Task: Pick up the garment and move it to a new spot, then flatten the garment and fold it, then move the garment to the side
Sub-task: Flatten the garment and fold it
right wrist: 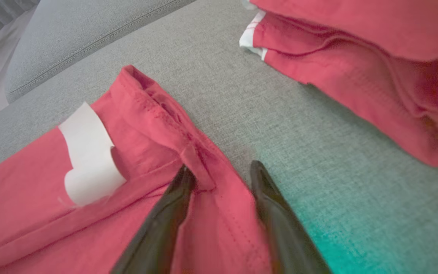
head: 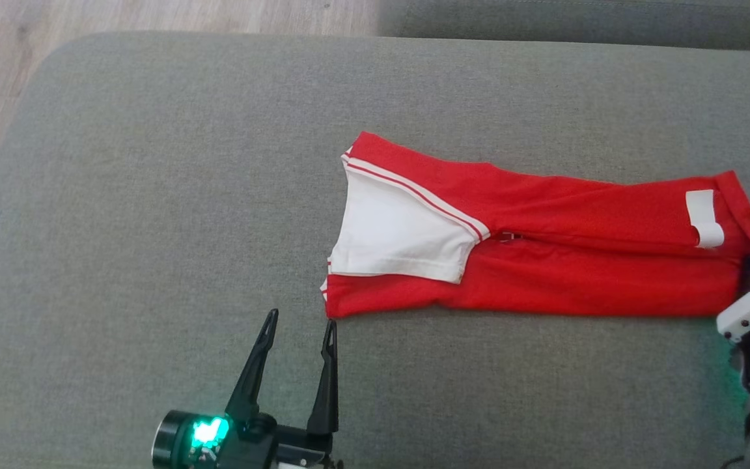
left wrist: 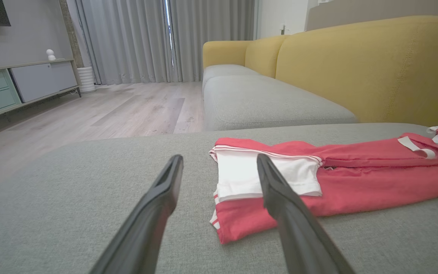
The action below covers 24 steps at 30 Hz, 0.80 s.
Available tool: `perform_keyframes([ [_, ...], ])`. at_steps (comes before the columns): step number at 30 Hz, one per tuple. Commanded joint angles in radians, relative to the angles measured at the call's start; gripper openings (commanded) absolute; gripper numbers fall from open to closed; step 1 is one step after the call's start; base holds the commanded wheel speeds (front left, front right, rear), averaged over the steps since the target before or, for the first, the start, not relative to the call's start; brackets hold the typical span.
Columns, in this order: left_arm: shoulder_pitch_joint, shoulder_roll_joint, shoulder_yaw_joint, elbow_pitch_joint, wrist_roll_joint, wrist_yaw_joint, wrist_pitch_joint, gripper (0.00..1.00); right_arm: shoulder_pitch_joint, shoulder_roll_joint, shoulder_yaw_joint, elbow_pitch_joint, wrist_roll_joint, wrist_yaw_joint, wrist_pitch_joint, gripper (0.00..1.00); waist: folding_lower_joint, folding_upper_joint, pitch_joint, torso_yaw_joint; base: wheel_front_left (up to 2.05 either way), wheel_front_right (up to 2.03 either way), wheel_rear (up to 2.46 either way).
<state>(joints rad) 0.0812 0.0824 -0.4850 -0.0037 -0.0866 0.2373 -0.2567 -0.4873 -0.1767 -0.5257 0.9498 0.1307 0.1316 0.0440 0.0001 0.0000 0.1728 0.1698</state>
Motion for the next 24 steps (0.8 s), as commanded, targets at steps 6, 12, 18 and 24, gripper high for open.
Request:
perform_keyframes([
  [6,-0.038,-0.019,0.043,-0.018,0.014,-0.009,-0.005,1.00,-0.040,0.001,0.079,0.033,0.077,-0.001,0.031,0.00,-0.0001,0.0000,-0.010,-0.014,0.00,0.00,0.00],
  [12,-0.033,-0.020,0.053,-0.016,0.018,-0.013,-0.005,1.00,-0.022,-0.033,0.133,0.010,0.122,-0.001,-0.016,0.00,-0.0001,0.0000,-0.029,-0.036,0.00,0.00,0.00],
  [18,-0.020,-0.022,0.063,-0.014,0.020,-0.019,-0.005,1.00,-0.009,-0.110,0.155,-0.035,0.172,-0.001,-0.034,0.00,-0.0001,0.0000,-0.060,-0.065,0.00,0.00,0.00],
  [24,0.000,-0.023,0.068,-0.005,0.018,-0.030,-0.005,1.00,-0.013,-0.070,0.210,-0.186,0.308,-0.001,0.005,0.00,-0.0001,0.0000,-0.101,-0.075,0.00,0.00,0.00],
])
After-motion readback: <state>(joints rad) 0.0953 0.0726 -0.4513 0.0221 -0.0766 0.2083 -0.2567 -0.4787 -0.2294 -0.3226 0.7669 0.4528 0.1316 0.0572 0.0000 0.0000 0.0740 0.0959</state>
